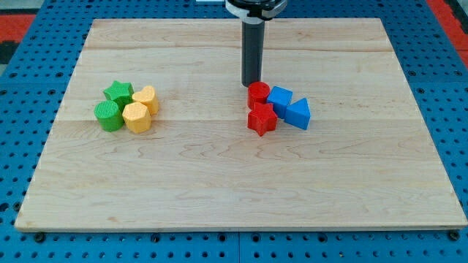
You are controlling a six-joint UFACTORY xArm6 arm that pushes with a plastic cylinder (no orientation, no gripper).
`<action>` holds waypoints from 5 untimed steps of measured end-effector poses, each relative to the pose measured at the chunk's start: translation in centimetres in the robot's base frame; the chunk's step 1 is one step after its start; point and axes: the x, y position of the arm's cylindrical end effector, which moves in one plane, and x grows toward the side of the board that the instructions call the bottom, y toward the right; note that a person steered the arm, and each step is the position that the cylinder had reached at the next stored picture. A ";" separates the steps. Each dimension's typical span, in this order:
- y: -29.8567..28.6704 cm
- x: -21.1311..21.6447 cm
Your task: Slide the red circle top of the red star
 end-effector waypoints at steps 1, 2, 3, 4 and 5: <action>0.5 0.0; -1.0 -1.3; -4.3 -1.9; -5.5 0.1; -4.7 2.0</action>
